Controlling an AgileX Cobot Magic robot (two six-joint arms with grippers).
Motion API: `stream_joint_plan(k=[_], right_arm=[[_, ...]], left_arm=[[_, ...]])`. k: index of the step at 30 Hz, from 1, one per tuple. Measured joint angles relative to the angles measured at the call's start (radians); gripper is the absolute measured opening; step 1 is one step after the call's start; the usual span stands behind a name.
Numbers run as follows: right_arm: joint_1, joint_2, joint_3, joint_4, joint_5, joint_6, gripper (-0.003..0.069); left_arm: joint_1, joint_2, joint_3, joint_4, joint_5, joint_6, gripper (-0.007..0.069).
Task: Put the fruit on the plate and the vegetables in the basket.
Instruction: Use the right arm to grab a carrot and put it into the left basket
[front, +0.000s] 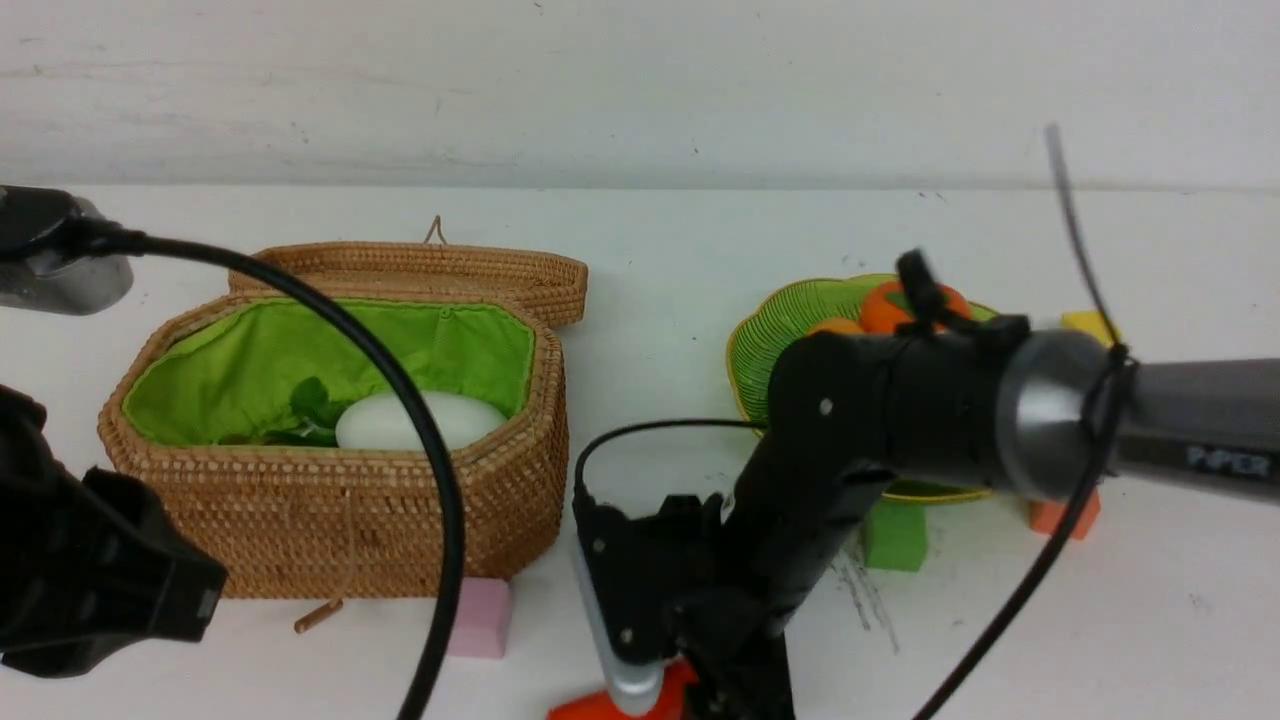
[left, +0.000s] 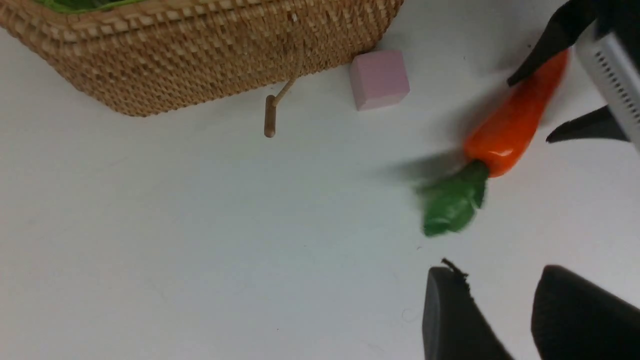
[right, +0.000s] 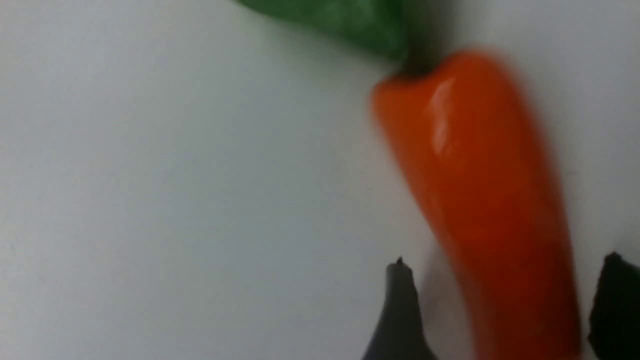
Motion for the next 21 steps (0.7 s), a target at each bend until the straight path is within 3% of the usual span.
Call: stream_joint_plan(k=[3, 7, 13, 16, 21], right_arm=[[0.003, 0.025, -0.008, -0.003, 0.034, 0.001, 0.0423], [0.003, 0.027, -0.014, -0.003, 0.064, 0.039, 0.0287], [0.003, 0.009, -0.076, -0.062, 0.161, 0.147, 0.0295], [0.003, -0.042, -0.217, -0.107, 0.273, 0.266, 0.0295], [0.001, -0.063, -0.539, -0.073, 0.33, 0.442, 0.0295]], left_arm=[[0.0, 0.0, 0.0, 0.0, 0.004, 0.0, 0.0239], [0.0, 0.0, 0.0, 0.0, 0.006, 0.0, 0.0239], [0.0, -0.001, 0.0, 0.032, 0.029, 0.005, 0.0239], [0.0, -0.03, -0.013, 0.185, 0.078, -0.021, 0.0239], [0.0, -0.123, -0.039, 0.468, 0.079, -0.193, 0.0239]])
